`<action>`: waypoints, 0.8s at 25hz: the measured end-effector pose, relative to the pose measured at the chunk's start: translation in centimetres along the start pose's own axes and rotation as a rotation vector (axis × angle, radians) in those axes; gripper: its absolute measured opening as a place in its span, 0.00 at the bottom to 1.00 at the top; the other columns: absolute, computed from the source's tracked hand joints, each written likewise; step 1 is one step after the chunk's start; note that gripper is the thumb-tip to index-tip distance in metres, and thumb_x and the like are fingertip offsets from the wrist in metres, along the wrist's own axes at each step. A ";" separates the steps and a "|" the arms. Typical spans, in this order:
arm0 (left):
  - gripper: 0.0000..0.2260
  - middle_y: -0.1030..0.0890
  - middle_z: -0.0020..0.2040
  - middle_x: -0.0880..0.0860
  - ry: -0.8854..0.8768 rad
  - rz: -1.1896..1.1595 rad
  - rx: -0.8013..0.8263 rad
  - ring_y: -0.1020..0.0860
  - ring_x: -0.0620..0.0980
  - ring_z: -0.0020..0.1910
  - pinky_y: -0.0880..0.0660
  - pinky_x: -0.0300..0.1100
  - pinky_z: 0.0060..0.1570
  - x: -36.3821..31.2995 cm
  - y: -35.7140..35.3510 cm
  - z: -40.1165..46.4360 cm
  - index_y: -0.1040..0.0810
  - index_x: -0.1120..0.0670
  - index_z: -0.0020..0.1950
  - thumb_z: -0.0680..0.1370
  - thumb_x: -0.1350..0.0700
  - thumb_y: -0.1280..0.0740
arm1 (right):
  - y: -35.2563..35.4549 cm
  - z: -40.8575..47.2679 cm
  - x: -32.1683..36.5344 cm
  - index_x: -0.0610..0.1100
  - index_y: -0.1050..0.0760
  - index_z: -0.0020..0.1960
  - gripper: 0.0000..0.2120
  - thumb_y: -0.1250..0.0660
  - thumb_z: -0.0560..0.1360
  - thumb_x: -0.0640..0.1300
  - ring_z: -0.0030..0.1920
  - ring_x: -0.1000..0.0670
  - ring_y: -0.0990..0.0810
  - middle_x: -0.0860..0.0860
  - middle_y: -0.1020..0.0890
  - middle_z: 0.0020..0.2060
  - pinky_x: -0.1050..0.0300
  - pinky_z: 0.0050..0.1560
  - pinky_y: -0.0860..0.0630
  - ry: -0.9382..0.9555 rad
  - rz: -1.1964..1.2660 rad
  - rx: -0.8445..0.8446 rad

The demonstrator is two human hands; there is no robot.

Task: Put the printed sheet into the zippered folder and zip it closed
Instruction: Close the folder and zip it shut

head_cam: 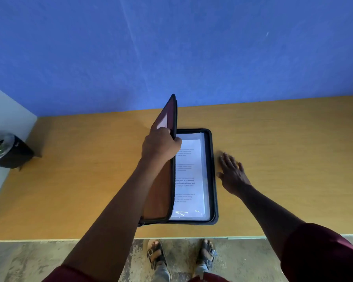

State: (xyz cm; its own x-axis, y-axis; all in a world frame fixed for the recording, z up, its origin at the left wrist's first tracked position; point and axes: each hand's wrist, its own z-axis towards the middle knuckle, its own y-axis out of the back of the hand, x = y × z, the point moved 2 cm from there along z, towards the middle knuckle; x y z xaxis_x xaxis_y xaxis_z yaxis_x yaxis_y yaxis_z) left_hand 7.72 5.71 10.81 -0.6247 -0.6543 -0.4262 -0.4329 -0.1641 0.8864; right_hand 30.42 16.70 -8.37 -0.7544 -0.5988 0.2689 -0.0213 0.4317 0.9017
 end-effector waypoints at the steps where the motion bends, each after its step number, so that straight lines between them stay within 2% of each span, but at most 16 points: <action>1: 0.11 0.21 0.47 0.54 -0.011 0.032 -0.004 0.22 0.54 0.37 0.31 0.41 0.35 -0.9 -1.0 0.1 0.26 0.57 0.42 0.76 0.49 0.36 | 0.0 0.0 -0.6 0.46 0.60 0.81 0.34 0.44 0.83 0.52 0.80 0.42 0.59 0.47 0.60 0.80 0.41 0.79 0.54 -0.002 -0.001 -0.004; 5: 0.12 0.26 0.35 0.50 -0.038 0.094 -0.001 0.25 0.51 0.34 0.36 0.40 0.27 -3.9 -5.1 0.3 0.30 0.55 0.37 0.75 0.50 0.33 | 0.3 0.4 -2.9 0.46 0.60 0.81 0.35 0.44 0.83 0.53 0.80 0.42 0.59 0.47 0.60 0.80 0.41 0.79 0.55 -0.048 -0.008 -0.015; 7: 0.15 0.28 0.34 0.50 -0.044 0.106 0.008 0.24 0.51 0.34 0.33 0.41 0.29 -5.1 -7.4 0.4 0.33 0.56 0.35 0.75 0.51 0.31 | 0.4 0.5 -3.9 0.45 0.60 0.81 0.35 0.44 0.83 0.53 0.80 0.43 0.59 0.47 0.60 0.80 0.40 0.79 0.55 -0.086 0.011 -0.027; 9: 0.13 0.26 0.36 0.51 -0.060 0.152 0.015 0.22 0.53 0.38 0.30 0.43 0.32 -6.0 -9.6 0.5 0.31 0.57 0.37 0.75 0.53 0.30 | 0.2 0.6 -4.6 0.45 0.61 0.81 0.36 0.44 0.83 0.53 0.80 0.45 0.60 0.47 0.60 0.80 0.40 0.79 0.57 -0.093 0.031 -0.034; 11: 0.08 0.21 0.43 0.56 -0.086 0.197 0.032 0.19 0.56 0.43 0.27 0.44 0.33 -6.7 -11.5 0.5 0.24 0.59 0.44 0.75 0.54 0.30 | -0.1 0.5 -4.9 0.45 0.62 0.80 0.36 0.44 0.83 0.54 0.80 0.46 0.62 0.48 0.61 0.80 0.40 0.79 0.58 -0.083 0.041 -0.044; 13: 0.11 0.19 0.50 0.59 -0.103 0.259 0.055 0.19 0.58 0.48 0.24 0.46 0.36 -7.0 -13.1 0.7 0.21 0.60 0.51 0.75 0.53 0.30 | -0.4 0.5 -4.9 0.45 0.63 0.80 0.36 0.45 0.83 0.55 0.80 0.46 0.63 0.48 0.62 0.79 0.40 0.79 0.59 -0.079 0.050 -0.054; 17: 0.12 0.18 0.47 0.57 -0.126 0.415 0.101 0.19 0.55 0.49 0.29 0.43 0.32 -7.1 -15.9 1.5 0.19 0.58 0.50 0.75 0.50 0.31 | -1.4 0.3 -5.2 0.46 0.65 0.80 0.39 0.50 0.81 0.63 0.78 0.47 0.67 0.48 0.65 0.79 0.42 0.78 0.63 -0.107 0.014 -0.056; 20: 0.11 0.18 0.48 0.57 -0.122 0.448 0.122 0.21 0.56 0.52 0.27 0.45 0.36 -6.8 -17.6 1.9 0.19 0.57 0.49 0.74 0.50 0.30 | -2.1 0.3 -5.5 0.45 0.66 0.80 0.40 0.53 0.80 0.66 0.78 0.46 0.68 0.47 0.65 0.79 0.41 0.79 0.61 -0.118 -0.031 -0.070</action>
State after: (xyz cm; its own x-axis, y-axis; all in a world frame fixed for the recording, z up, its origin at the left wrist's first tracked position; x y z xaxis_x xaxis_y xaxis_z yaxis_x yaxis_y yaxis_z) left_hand 18.37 14.43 -2.21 -0.8355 -0.5487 -0.0316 -0.1721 0.2067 0.9632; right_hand 34.42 19.29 -11.84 -0.8263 -0.5256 0.2022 -0.0034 0.3638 0.9315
